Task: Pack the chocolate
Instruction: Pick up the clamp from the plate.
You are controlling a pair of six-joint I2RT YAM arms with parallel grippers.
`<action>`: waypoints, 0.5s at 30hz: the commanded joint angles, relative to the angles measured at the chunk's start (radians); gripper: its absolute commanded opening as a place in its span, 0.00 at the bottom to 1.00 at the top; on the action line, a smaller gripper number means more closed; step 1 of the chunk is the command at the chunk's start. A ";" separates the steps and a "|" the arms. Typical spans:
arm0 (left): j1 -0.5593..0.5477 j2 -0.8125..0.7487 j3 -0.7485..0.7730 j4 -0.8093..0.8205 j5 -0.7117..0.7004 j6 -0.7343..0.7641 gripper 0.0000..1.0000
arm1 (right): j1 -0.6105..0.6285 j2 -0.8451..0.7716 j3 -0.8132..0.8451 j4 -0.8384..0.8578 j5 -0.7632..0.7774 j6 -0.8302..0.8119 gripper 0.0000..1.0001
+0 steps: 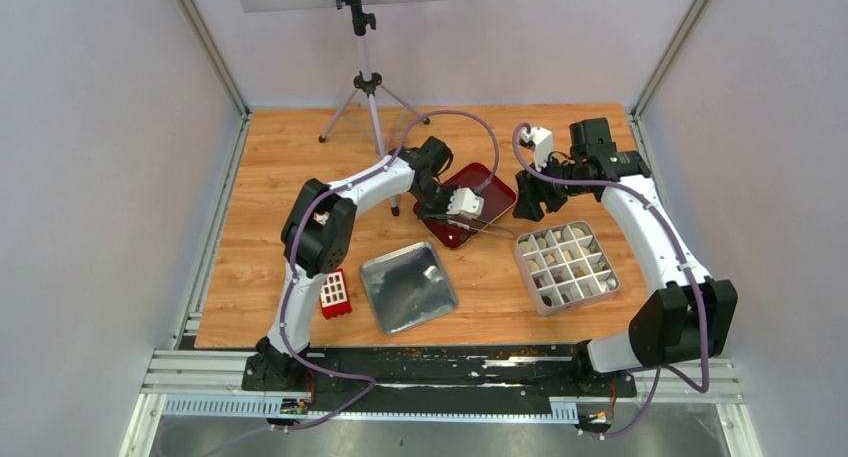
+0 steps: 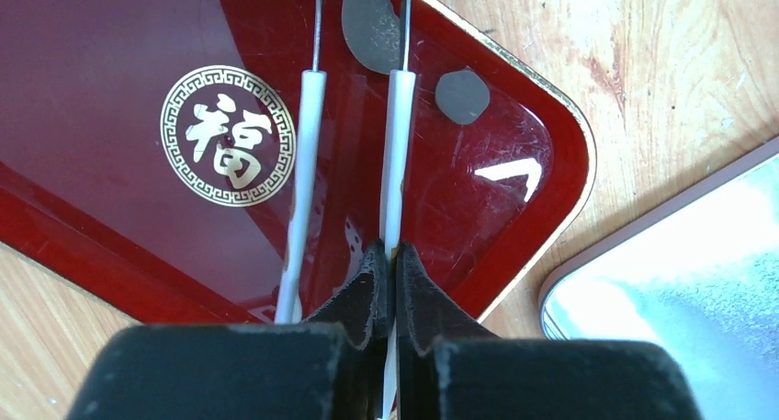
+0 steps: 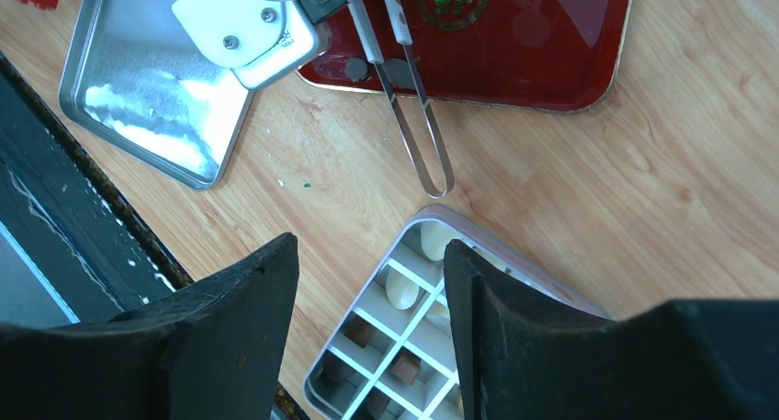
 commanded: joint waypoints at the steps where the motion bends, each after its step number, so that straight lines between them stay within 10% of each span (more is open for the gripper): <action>1: 0.013 -0.017 0.020 0.027 0.068 -0.049 0.00 | -0.005 -0.017 0.001 0.039 -0.107 -0.184 0.60; 15: 0.057 -0.314 -0.127 0.044 0.387 -0.157 0.00 | 0.154 0.099 0.163 -0.009 -0.072 -0.600 0.66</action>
